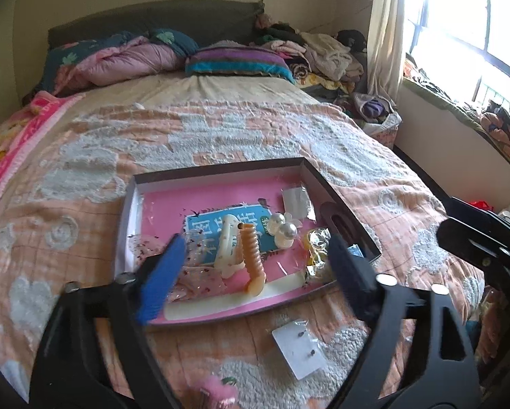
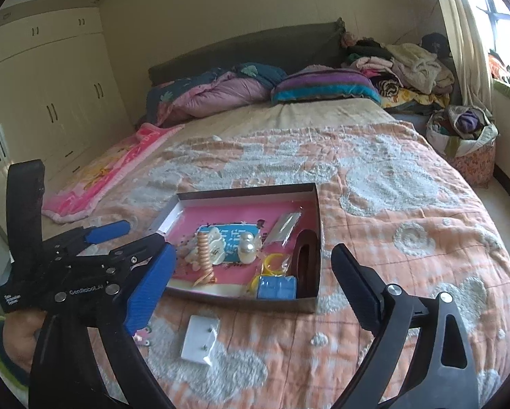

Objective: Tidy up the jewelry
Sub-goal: 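Grasp the pink fluffy clip with the left tool while the right tool grasps the white earring card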

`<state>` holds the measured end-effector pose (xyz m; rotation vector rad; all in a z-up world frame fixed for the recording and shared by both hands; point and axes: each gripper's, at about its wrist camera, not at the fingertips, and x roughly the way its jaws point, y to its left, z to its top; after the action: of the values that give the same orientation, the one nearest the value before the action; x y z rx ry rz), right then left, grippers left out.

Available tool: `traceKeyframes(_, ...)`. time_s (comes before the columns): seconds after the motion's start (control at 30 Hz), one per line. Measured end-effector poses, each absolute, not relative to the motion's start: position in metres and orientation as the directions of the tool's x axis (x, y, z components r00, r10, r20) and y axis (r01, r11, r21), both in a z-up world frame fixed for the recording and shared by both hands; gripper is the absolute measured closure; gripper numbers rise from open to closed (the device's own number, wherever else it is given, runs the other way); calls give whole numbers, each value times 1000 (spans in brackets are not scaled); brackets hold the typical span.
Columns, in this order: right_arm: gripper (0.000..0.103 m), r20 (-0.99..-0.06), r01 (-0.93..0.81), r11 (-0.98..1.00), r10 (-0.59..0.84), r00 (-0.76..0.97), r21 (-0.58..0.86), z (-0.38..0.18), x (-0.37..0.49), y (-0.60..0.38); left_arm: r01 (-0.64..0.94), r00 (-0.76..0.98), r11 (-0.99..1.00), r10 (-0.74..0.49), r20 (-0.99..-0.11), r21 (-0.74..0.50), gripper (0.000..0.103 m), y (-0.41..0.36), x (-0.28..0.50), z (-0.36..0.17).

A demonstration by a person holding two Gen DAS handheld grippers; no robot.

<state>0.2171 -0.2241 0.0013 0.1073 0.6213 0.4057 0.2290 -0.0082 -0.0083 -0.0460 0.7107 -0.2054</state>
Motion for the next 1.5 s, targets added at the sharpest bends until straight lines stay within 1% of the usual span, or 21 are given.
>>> traceKeyframes(0.03,11,-542,-338,916,401,738,217,3,213,-224,155,745,981,-194,-638,-117,9,-5,225,-8)
traceKeyframes(0.1,11,-535,-344,913,407,741,219,6,205,-223,143,749,982,-188,-636,-122,9,-1,218,-8)
traceKeyframes(0.2,10,-534,-357,909,415,737,214,6,195,-221,114,748,989,-147,-647,-93,9,5,209,-12)
traceKeyframes(0.4,10,-572,-390,896,437,694,211,-11,184,-203,64,721,996,-88,-687,-60,9,26,191,-27)
traceKeyframes(0.5,10,-610,-412,888,444,656,204,-29,183,-190,37,700,998,-68,-711,-59,9,37,187,-39)
traceKeyframes(0.6,10,-672,-432,882,436,598,188,-60,186,-169,6,674,997,-62,-736,-78,9,49,184,-52)
traceKeyframes(0.73,11,-734,-450,875,422,532,178,-98,195,-144,-10,648,993,-81,-758,-114,9,60,176,-64)
traceKeyframes(0.77,15,-743,-452,874,421,520,179,-105,197,-141,-6,640,992,-92,-763,-125,9,62,173,-68)
traceKeyframes(0.8,23,-755,-451,874,418,505,182,-113,202,-136,-5,635,991,-99,-767,-132,9,64,170,-70)
traceKeyframes(0.83,29,-765,-450,872,420,488,192,-120,207,-134,-2,630,990,-106,-770,-138,9,65,169,-73)
traceKeyframes(0.9,51,-785,-434,873,425,451,223,-134,214,-134,2,614,987,-126,-779,-158,9,66,167,-79)
traceKeyframes(0.93,56,-786,-422,877,421,451,228,-139,214,-136,8,606,986,-139,-783,-169,9,66,167,-82)
traceKeyframes(0.97,65,-778,-413,880,423,465,232,-140,213,-141,17,599,984,-150,-787,-175,9,64,167,-84)
traceKeyframes(1.0,68,-775,-409,881,426,467,238,-139,212,-145,22,595,985,-152,-789,-173,10,62,166,-87)
traceKeyframes(1.1,70,-761,-370,884,445,473,287,-134,210,-162,56,582,985,-167,-796,-166,9,51,166,-93)
traceKeyframes(1.27,70,-739,-346,891,442,508,295,-120,198,-186,153,566,979,-197,-801,-133,10,23,168,-102)
traceKeyframes(1.3,70,-734,-341,893,440,518,294,-116,193,-193,163,560,979,-197,-805,-126,13,19,168,-105)
traceKeyframes(1.33,70,-729,-333,894,440,525,299,-113,191,-201,174,549,977,-199,-812,-121,20,13,169,-109)
traceKeyframes(1.37,70,-724,-328,894,442,529,306,-110,187,-207,183,541,976,-200,-817,-118,29,9,169,-111)
traceKeyframes(1.4,70,-722,-325,894,442,533,308,-107,184,-210,200,531,974,-200,-823,-108,33,3,168,-115)
traceKeyframes(1.5,70,-719,-308,902,428,547,303,-101,169,-228,232,540,972,-155,-827,-32,53,-13,166,-121)
